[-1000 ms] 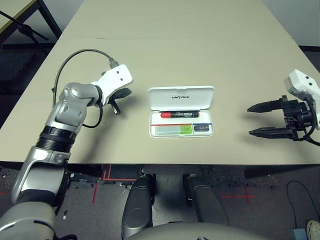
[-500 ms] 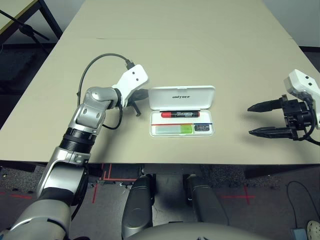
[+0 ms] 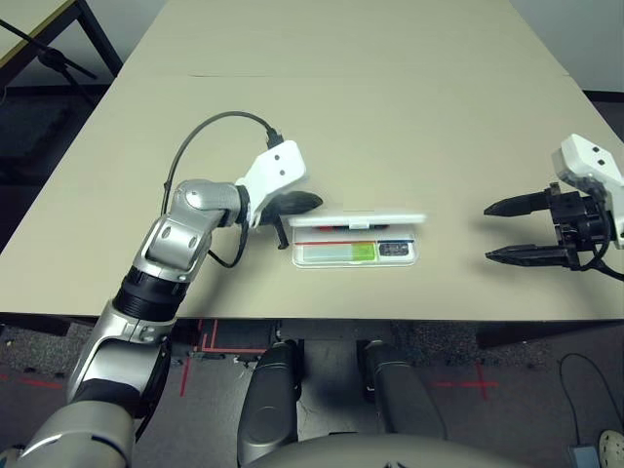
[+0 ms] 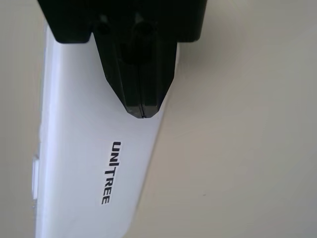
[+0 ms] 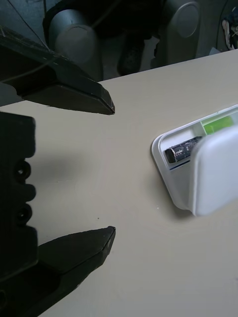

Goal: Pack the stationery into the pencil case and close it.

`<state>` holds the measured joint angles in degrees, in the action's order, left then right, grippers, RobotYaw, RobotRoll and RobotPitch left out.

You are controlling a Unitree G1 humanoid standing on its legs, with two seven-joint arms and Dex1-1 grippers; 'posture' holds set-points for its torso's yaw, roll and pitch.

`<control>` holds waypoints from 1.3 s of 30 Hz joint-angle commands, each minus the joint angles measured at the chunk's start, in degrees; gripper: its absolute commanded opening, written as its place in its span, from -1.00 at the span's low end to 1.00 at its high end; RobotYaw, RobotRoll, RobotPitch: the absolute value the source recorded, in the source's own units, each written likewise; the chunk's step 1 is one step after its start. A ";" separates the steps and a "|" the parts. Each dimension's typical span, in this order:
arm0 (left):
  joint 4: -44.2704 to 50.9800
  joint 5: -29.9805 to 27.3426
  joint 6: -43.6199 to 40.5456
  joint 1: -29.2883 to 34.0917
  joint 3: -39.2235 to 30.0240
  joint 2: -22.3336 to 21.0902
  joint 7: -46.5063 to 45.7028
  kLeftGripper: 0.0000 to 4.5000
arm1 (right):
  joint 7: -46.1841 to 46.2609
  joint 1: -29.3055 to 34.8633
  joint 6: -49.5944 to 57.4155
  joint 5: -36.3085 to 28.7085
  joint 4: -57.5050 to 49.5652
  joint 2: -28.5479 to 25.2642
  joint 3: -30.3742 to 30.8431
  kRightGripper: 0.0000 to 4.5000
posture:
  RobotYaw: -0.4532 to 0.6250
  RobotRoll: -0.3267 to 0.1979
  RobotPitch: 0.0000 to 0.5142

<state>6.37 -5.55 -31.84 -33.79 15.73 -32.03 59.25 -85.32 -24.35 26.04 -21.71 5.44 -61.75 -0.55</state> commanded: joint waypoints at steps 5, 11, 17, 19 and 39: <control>0.37 0.54 0.60 1.88 5.70 1.09 1.01 -0.98 | -0.58 -0.99 -0.82 1.06 0.87 0.33 1.55 1.00 | -0.13 0.25 -0.35; -2.20 2.43 2.51 1.57 8.60 1.26 0.97 -0.98 | -0.51 -0.87 -0.93 1.24 0.70 -0.03 1.80 1.00 | -0.14 0.25 -0.34; -4.28 3.30 3.61 2.61 10.33 0.84 1.69 -0.98 | -0.17 -0.67 -0.76 1.40 0.37 0.06 1.95 1.00 | -0.15 0.25 -0.33; -4.78 3.44 4.14 3.00 10.53 0.72 1.65 -0.98 | 0.06 -0.66 -0.77 1.47 0.36 0.24 2.04 1.00 | -0.15 0.25 -0.33; -13.54 -11.39 14.29 5.55 -26.72 8.00 -21.53 0.98 | 29.51 -8.73 -17.28 1.17 19.52 23.71 -11.50 1.00 | -0.11 0.25 -0.29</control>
<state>-5.42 -15.80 -18.93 -27.77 -8.66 -23.63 39.55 -58.08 -32.35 11.01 -21.44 22.98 -38.43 -10.32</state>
